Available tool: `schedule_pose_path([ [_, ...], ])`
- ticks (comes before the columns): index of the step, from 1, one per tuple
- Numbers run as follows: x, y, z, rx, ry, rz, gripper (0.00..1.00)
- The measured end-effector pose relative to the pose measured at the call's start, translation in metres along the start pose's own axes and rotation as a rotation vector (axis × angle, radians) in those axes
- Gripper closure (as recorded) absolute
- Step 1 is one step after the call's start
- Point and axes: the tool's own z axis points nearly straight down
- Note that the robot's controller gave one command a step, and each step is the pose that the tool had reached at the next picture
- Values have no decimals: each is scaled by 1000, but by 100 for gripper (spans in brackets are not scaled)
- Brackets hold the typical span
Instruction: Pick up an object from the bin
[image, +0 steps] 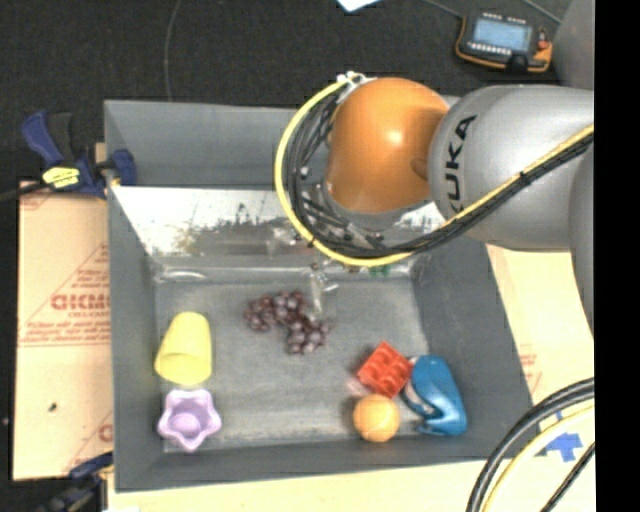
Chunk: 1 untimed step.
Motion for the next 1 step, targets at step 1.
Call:
schedule_pose_path([
  [1, 4, 2, 25, -4, 8, 1, 0],
])
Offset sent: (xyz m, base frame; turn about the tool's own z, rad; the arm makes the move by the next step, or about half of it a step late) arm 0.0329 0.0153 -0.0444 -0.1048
